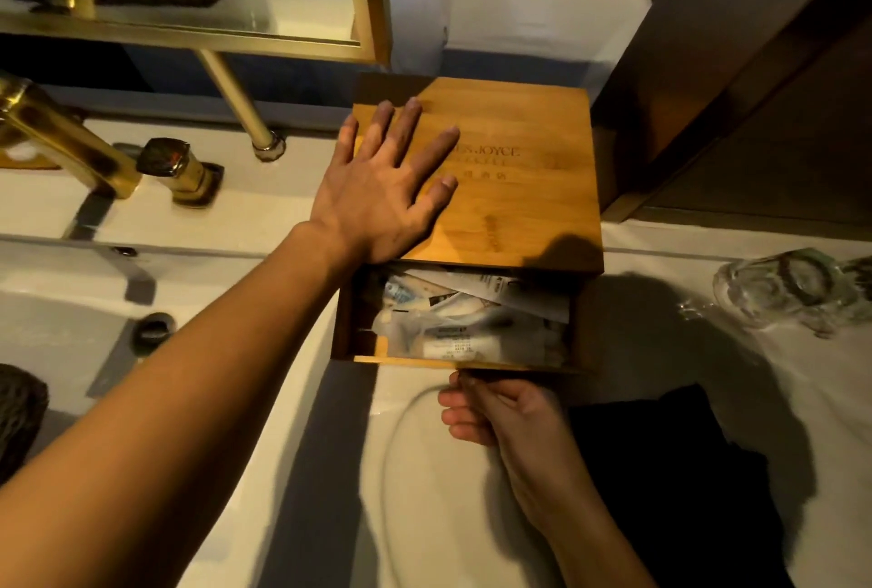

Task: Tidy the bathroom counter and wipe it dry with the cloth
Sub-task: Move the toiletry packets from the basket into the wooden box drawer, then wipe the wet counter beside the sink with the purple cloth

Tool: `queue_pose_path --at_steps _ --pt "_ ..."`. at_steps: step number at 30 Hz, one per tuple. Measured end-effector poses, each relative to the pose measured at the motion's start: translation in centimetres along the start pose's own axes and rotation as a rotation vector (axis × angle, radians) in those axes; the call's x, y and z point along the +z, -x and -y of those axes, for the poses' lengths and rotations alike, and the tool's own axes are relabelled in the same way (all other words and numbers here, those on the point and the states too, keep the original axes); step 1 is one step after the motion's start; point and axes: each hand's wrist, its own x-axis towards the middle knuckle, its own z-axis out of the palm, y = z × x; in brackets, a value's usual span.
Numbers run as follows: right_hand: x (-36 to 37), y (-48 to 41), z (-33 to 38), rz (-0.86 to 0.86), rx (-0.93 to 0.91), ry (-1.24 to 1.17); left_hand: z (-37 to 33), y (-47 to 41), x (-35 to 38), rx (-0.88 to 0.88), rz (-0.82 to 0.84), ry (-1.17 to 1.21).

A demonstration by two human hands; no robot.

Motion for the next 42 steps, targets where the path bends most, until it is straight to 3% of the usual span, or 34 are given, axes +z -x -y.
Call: queue_pose_path --at_steps 20,25,30,34,40,42 --pt "1.4 -2.8 3.8 -0.020 -0.051 -0.024 0.1 -0.2 0.4 -0.006 -0.022 0.028" --pt "1.6 -4.4 5.3 -0.011 -0.109 0.117 0.2 -0.2 0.6 -0.001 -0.027 0.023" --pt "1.3 -6.4 6.9 0.109 -0.002 0.110 0.4 -0.3 0.8 -0.001 -0.033 0.017" --pt "1.3 -6.7 6.4 0.046 -0.017 0.092 0.1 -0.3 0.7 -0.014 -0.032 0.015" --pt "1.7 -7.7 6.0 -0.064 -0.102 0.255 -0.5 0.0 0.8 -0.122 0.017 0.033" --pt "1.6 -7.2 5.3 -0.083 -0.153 0.414 -1.0 1.1 0.8 -0.177 0.070 0.053"
